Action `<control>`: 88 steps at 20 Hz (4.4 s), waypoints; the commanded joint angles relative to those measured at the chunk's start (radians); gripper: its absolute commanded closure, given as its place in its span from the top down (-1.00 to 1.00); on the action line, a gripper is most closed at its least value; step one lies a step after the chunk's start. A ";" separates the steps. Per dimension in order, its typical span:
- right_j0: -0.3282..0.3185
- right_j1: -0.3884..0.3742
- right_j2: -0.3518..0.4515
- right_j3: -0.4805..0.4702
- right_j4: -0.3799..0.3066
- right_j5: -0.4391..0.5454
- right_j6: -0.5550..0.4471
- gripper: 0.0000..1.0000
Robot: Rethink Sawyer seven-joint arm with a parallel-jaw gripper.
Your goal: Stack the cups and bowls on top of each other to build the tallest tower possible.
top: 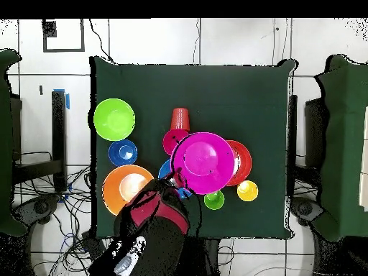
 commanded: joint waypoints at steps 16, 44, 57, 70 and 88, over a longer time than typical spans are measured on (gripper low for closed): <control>0.110 0.069 0.047 -0.100 0.069 -0.032 0.150 -1.00; 0.027 0.079 0.132 -0.071 0.104 -0.080 0.137 -1.00; 0.033 0.089 0.131 -0.059 0.114 -0.106 0.153 -1.00; 0.090 0.124 0.082 -0.062 0.184 -0.152 0.174 -1.00; 0.071 0.153 0.076 -0.058 0.199 -0.209 0.152 -1.00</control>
